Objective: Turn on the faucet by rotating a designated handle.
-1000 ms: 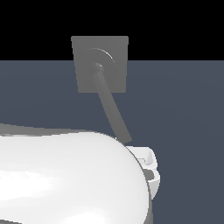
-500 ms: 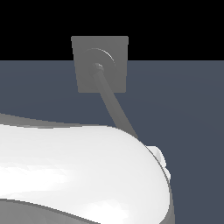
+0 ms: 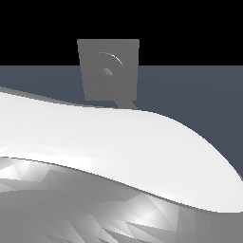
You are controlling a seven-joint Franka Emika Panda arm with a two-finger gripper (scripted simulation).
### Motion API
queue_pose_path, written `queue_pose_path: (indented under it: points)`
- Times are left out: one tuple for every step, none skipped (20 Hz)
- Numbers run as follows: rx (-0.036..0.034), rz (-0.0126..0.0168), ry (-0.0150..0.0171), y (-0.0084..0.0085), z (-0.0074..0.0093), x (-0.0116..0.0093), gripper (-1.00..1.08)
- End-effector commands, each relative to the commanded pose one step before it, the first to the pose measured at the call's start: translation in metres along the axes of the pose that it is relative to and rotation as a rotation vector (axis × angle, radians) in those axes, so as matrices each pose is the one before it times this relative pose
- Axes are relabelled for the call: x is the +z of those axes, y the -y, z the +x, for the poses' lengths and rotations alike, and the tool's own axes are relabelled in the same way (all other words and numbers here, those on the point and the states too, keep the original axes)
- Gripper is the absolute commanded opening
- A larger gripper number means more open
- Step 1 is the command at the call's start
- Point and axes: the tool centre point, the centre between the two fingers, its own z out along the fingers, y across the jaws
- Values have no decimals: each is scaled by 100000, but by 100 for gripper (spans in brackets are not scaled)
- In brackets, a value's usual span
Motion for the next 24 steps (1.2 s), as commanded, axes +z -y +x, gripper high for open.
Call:
queue_pose_path:
  points:
    - [-637, -846, -3370, -1202, 1987, 279, -100]
    - [-12, -14, -45, -268, 253, 13, -100]
    - [-12, -14, -45, -267, 252, 13, -100]
    - [-12, -14, -45, -266, 250, 13, -100]
    - [-12, -14, -45, -264, 249, 13, -100]
    - [-18, -19, -64, -265, 256, 10, -100]
    - [-12, -13, -45, -262, 247, 13, -100]
    - [-12, -13, -45, -261, 246, 13, -100]
    - [-12, -13, -45, -259, 244, 13, -100]
    - [-12, -13, -45, -258, 243, 13, -100]
    - [-18, -18, -64, -258, 250, 10, -100]
    - [-12, -12, -46, -255, 240, 14, -100]
    - [-12, -12, -46, -254, 239, 14, -100]
    - [-12, -12, -46, -252, 237, 14, -100]
    - [-17, -17, -65, -252, 244, 10, -100]
    - [-12, -11, -46, -250, 235, 14, -100]
    - [-12, -11, -46, -248, 233, 14, -100]
    - [-12, -11, -46, -247, 232, 15, -100]
    - [-17, -15, -65, -246, 239, 11, -100]
    - [-12, -10, -46, -244, 228, 15, -100]
    - [-11, -9, -47, -243, 227, 16, -100]
    - [-16, -12, -66, -242, 233, 13, -100]
    - [0, 0, 0, 0, 0, 0, -100]
    - [4378, 282, 2218, 1092, -1416, -628, -100]
